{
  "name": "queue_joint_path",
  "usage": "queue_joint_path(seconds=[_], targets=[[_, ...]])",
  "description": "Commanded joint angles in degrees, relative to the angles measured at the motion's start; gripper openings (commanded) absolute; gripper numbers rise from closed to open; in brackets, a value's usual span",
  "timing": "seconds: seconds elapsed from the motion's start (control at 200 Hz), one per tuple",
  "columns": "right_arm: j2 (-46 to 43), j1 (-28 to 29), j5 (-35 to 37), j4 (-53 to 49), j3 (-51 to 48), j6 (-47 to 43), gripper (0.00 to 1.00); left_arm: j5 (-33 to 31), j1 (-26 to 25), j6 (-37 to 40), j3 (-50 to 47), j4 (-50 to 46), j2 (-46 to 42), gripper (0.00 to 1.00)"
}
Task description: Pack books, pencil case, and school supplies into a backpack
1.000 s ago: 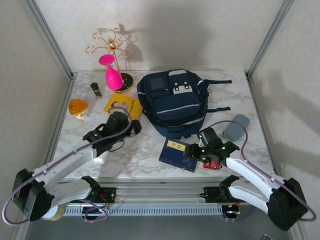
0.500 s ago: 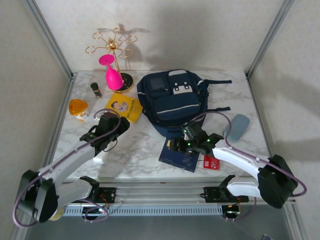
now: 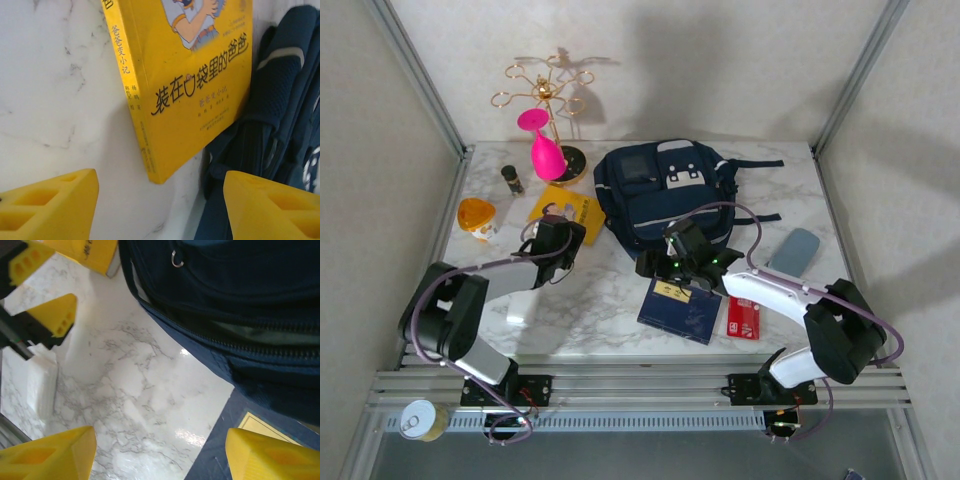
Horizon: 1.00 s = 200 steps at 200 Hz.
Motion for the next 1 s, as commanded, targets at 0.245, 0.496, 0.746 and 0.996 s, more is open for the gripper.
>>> queue_joint_path(seconds=[0.245, 0.496, 0.746, 0.996], targets=[[0.29, 0.19, 1.78, -0.28, 1.94, -2.48, 0.70, 5.38, 0.70, -11.64, 1.84, 13.03, 9.87, 0.59], [1.26, -0.30, 1.64, -0.41, 2.20, -2.96, 0.70, 7.39, 0.66, -15.38, 3.81, 20.46, 15.64, 0.46], [1.17, -1.10, 1.54, -0.10, 1.76, -2.96, 0.70, 6.84, 0.70, -16.71, 3.31, 24.33, 17.66, 0.28], [-0.10, -1.28, 2.04, -0.69, 1.85, -3.41, 0.70, 6.32, 0.63, -17.09, 1.59, 25.30, 15.92, 0.08]])
